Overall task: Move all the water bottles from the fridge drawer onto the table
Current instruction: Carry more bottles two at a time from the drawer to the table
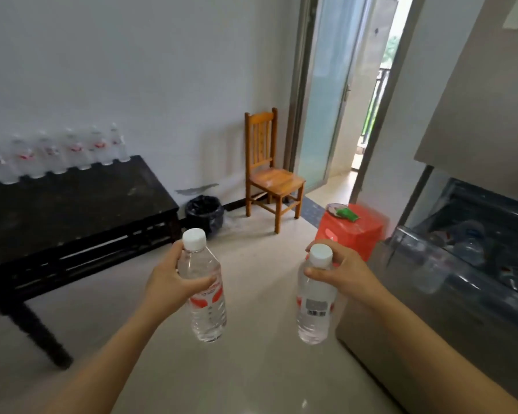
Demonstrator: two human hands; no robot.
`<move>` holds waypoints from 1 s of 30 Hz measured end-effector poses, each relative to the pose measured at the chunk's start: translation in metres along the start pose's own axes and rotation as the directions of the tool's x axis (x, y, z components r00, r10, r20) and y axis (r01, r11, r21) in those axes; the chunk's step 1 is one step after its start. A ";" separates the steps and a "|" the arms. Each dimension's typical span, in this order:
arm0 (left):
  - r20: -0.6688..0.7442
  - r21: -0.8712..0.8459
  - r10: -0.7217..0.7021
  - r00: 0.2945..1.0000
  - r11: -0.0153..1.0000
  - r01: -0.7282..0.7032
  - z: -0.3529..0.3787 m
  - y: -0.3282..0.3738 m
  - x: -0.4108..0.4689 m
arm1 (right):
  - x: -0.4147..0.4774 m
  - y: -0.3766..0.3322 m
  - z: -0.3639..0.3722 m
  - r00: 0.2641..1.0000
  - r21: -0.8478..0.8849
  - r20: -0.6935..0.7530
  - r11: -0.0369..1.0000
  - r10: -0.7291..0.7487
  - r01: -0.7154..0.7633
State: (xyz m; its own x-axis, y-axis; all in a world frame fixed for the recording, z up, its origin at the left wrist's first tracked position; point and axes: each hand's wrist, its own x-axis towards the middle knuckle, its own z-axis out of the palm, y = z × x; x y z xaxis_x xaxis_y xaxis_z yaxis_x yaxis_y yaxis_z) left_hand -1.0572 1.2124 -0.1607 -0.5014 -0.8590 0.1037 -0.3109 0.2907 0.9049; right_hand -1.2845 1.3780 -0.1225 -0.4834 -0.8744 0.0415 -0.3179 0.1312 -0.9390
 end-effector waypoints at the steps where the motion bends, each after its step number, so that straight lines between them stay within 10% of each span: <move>1: -0.033 0.001 -0.014 0.999 1.000 0.014 -0.018 -0.009 -0.005 | 0.004 -0.007 0.016 1.000 -0.011 0.028 1.000 -0.007 0.007; 30: -0.583 -0.087 -0.276 0.764 0.956 0.279 -0.472 -0.222 -0.062 | 0.143 -0.170 0.539 0.825 0.055 0.550 0.991 -0.130 0.119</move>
State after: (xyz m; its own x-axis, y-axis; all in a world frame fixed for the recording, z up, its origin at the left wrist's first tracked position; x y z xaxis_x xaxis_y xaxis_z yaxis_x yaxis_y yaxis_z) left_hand -0.5762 1.0018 -0.1730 0.1730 -0.9824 0.0699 -0.3670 0.0016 0.9302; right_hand -0.8596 0.9787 -0.1408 0.0906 -0.9954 -0.0315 -0.3283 0.0000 -0.9446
